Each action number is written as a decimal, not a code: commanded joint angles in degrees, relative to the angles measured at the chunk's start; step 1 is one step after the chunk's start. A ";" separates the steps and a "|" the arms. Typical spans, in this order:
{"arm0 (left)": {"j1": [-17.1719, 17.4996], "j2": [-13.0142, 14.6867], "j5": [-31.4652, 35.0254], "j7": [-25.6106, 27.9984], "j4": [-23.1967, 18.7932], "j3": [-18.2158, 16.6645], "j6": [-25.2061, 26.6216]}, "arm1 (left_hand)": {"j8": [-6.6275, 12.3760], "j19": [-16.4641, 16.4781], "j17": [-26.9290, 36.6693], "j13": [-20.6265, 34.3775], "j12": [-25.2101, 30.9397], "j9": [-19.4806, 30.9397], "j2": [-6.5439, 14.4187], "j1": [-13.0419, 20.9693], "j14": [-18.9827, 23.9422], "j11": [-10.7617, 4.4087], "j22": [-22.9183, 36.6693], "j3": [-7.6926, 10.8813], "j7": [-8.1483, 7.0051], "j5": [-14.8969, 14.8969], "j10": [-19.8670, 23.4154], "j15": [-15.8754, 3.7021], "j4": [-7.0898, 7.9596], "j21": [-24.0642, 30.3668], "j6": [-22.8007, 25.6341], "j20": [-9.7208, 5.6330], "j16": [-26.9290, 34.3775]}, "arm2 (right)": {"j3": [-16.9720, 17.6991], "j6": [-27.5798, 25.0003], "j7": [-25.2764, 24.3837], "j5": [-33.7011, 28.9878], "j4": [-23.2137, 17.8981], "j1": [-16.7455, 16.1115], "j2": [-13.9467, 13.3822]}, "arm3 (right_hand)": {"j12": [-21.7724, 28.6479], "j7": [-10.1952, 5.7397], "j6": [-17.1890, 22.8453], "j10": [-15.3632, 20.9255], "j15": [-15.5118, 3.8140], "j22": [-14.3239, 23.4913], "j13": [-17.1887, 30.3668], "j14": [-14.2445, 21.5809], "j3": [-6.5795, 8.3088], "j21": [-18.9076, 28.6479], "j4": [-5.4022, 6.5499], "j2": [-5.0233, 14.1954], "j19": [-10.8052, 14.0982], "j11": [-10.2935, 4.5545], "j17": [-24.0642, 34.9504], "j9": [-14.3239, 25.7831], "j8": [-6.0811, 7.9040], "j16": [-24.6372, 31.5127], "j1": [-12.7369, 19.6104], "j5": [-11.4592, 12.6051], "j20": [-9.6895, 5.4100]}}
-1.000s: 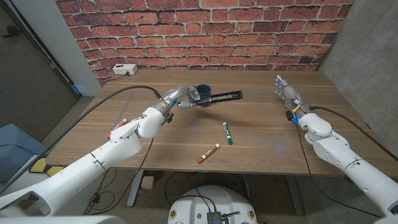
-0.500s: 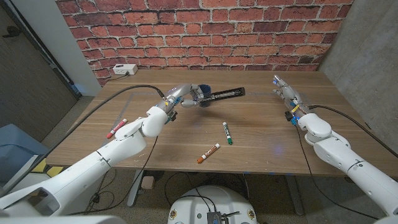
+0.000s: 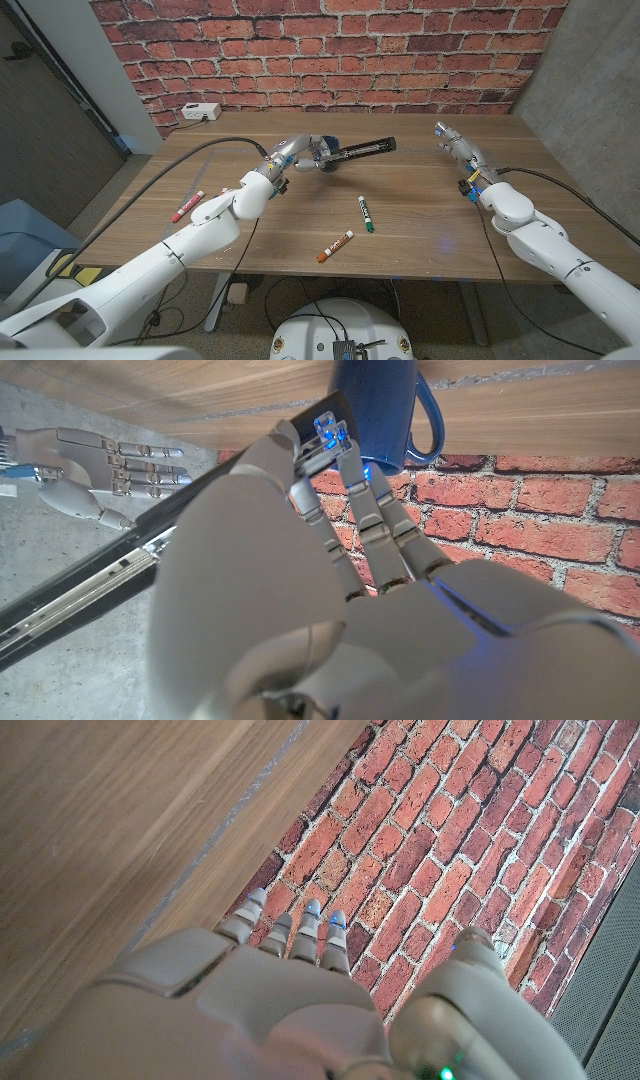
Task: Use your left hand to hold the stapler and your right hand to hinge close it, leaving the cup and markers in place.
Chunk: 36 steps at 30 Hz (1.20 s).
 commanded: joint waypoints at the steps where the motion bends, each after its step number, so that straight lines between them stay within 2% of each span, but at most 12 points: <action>1: 0.26 -1.21 -0.72 1.60 0.71 0.18 0.23 | 0.55 -3.26 -0.52 8.73 3.74 4.93 0.48 0.91 1.90 1.02 3.08 4.15 -0.17 5.40 -2.12 -11.92 3.00 2.36 0.41 -0.46 3.55 | 0.69 0.79 -0.66 -1.36 -1.93 -1.48 -0.80 | 0.57 0.17 0.75 0.90 -0.03 0.25 0.13 0.71 0.10 0.19 -0.52 0.69 0.22 0.23 0.16 0.34 0.40 0.32 0.10 -0.22 0.59; 4: 0.26 -1.29 -0.90 1.92 0.85 0.22 -0.14 | 0.55 -3.26 -0.52 8.73 3.74 4.93 0.48 0.91 1.91 1.02 3.08 4.14 -0.17 5.40 -2.12 -11.92 2.99 2.36 0.41 -0.46 3.55 | 0.77 0.72 -1.55 -2.69 -2.70 -1.85 -1.18 | 0.49 0.19 0.73 0.87 -0.06 0.25 0.16 0.77 0.17 0.21 -0.55 0.87 0.28 0.36 0.17 0.34 0.33 0.35 0.21 -0.22 0.52; 5: 0.31 -1.31 -0.93 2.06 0.83 0.20 -0.23 | 0.62 -1.50 -1.15 7.33 2.98 4.54 0.60 0.11 2.66 0.26 2.49 3.44 -0.09 4.25 -1.30 -11.81 3.00 3.31 0.30 -1.35 2.91 | 0.79 0.65 -1.88 -3.25 -3.01 -2.00 -1.38 | 0.26 -0.28 1.02 0.46 0.02 0.25 0.18 0.81 0.37 0.23 -0.60 1.25 0.37 0.13 0.18 0.33 0.36 0.38 0.46 -0.21 0.62; 7: 0.38 -1.35 -1.24 2.19 0.83 0.11 -0.51 | 0.65 -1.39 -1.16 7.16 2.83 4.47 0.51 0.24 2.76 0.03 2.37 3.48 0.04 4.13 -1.15 -11.88 2.80 3.36 0.35 -1.40 2.87 | 0.86 0.65 -2.08 -3.71 -3.42 -2.25 -1.56 | 0.26 -0.88 2.00 0.87 0.12 0.26 0.24 1.23 0.61 0.25 -0.81 1.63 0.52 -1.05 0.19 0.32 0.58 0.55 0.92 -0.26 0.62; 9: 0.45 -1.35 -1.56 2.21 0.79 0.02 -0.70 | 0.65 -1.39 -1.16 7.16 2.83 4.47 0.50 0.24 2.76 0.03 2.37 3.48 0.04 4.13 -1.15 -11.88 2.80 3.36 0.35 -1.40 2.87 | 0.85 0.37 -2.09 -4.09 -3.90 -2.41 -1.82 | 0.30 -1.08 2.29 1.14 0.10 0.26 0.26 1.38 0.67 0.26 -0.89 1.73 0.57 -1.37 0.19 0.32 0.62 0.61 1.08 -0.29 0.69; 16: 0.83 -1.04 -1.90 2.36 0.43 -0.19 -1.06 | 0.65 -1.39 -1.16 7.16 2.83 4.47 0.50 0.24 2.77 0.03 2.37 3.48 0.04 4.13 -1.15 -11.88 2.80 3.36 0.35 -1.40 2.87 | 0.77 0.56 -2.36 -5.59 -5.13 -2.82 -2.15 | 0.35 -1.21 2.45 1.60 -0.09 0.26 0.29 1.46 0.97 0.30 -1.08 2.18 0.75 -1.26 0.20 0.31 0.56 0.65 1.56 -0.32 0.58; 23: 1.15 -0.78 -2.20 2.37 -0.23 -0.54 -1.15 | 0.65 -1.39 -1.16 7.16 2.83 4.47 0.50 0.24 2.77 0.03 2.37 3.48 0.04 4.13 -1.15 -11.88 2.80 3.36 0.35 -1.40 2.87 | 0.99 0.93 -2.12 -6.75 -6.27 -3.33 -2.84 | 0.20 -1.49 3.07 1.91 -0.26 0.24 0.33 1.67 1.96 0.27 -1.79 3.36 0.89 -1.64 0.20 0.30 0.63 0.73 3.27 -0.42 0.40; 30: 1.60 -0.68 -2.76 2.56 -0.56 -1.03 -1.08 | 0.70 -0.83 -1.63 6.81 2.13 4.01 0.19 0.14 3.31 0.16 1.67 3.77 -0.31 3.58 -0.29 -11.78 2.51 3.63 0.67 -1.64 2.26 | 1.61 -0.22 -3.05 -9.18 -8.90 -4.78 -4.55 | 0.14 -1.64 4.14 2.47 -0.61 0.22 0.37 1.69 3.00 0.19 -2.68 4.36 0.87 -1.74 0.17 0.30 0.87 0.71 5.27 -0.62 0.16; 33: 1.54 -0.74 -2.74 2.58 -0.56 -0.96 -1.29 | 0.65 -0.62 -1.24 6.48 1.43 3.55 0.35 -0.28 3.46 -0.15 0.26 3.64 0.00 2.35 0.24 -11.96 2.08 3.63 0.35 -1.81 1.60 | 1.77 -0.67 -3.89 -10.94 -10.08 -5.43 -5.20 | 0.17 -1.67 3.95 2.66 -0.55 0.23 0.38 1.68 3.06 0.20 -2.78 4.37 0.93 -1.54 0.17 0.30 0.74 0.70 5.46 -0.69 0.23; 36: 1.55 -0.95 -2.83 2.72 -0.51 -0.90 -1.50 | 0.65 -0.62 -1.24 6.48 1.43 3.55 0.35 -0.28 3.46 -0.15 0.26 3.64 0.00 2.35 0.24 -11.96 2.08 3.63 0.35 -1.81 1.60 | 1.81 -1.22 -4.41 -12.57 -11.09 -5.88 -5.79 | 0.16 -1.82 3.83 2.80 -0.73 0.23 0.41 1.78 3.09 0.20 -2.86 4.34 0.95 -1.50 0.17 0.30 0.63 0.73 5.62 -0.77 0.16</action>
